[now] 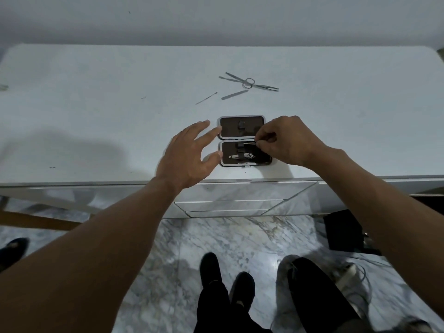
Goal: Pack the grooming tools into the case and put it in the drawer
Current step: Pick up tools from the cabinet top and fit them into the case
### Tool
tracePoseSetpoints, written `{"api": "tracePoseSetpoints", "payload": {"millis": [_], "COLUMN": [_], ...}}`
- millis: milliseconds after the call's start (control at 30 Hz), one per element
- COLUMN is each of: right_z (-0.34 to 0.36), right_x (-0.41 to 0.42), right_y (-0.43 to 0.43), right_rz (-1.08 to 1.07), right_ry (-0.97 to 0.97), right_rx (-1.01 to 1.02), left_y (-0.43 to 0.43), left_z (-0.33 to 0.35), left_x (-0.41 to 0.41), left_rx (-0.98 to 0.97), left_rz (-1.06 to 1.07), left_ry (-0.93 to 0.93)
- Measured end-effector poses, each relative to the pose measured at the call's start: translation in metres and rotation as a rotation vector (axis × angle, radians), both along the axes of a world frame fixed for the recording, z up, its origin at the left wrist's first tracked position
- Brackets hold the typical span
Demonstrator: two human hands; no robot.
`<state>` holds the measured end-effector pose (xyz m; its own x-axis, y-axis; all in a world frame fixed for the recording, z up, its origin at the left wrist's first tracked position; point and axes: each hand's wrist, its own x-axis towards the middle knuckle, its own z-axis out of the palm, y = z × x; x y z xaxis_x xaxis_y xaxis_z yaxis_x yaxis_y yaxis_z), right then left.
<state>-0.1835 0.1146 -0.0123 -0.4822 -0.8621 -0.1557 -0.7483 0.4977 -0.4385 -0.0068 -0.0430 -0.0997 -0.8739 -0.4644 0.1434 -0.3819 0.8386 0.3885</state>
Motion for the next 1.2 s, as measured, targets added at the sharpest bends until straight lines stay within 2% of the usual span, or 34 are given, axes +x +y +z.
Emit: {"api": "tracePoseSetpoints", "payload": {"millis": [200, 333, 533, 767, 1000, 1200], "right_z": [0.004, 0.005, 0.004, 0.002, -0.005, -0.014], "right_x": [-0.003, -0.007, -0.009, -0.004, -0.001, 0.003], "right_y": [0.0, -0.003, -0.004, -0.007, -0.003, -0.003], "right_rz": [0.052, -0.076, -0.175, -0.073, -0.014, -0.016], "right_ry": [-0.063, -0.236, -0.32, -0.065, 0.04, 0.013], "right_rx": [0.041, 0.057, -0.017, 0.004, -0.017, -0.07], "left_y": [0.0, 0.0, 0.0, 0.0, 0.0, -0.001], "left_z": [-0.001, -0.001, 0.001, 0.001, -0.001, -0.001], "left_x": [0.0, 0.0, 0.0, 0.001, 0.0, 0.0], "left_rx": [-0.001, 0.009, 0.011, 0.008, 0.01, 0.007], "left_rz": [0.006, 0.005, 0.003, -0.004, -0.003, -0.008], "left_ry": [-0.004, -0.014, -0.032, -0.027, -0.014, -0.016]}}
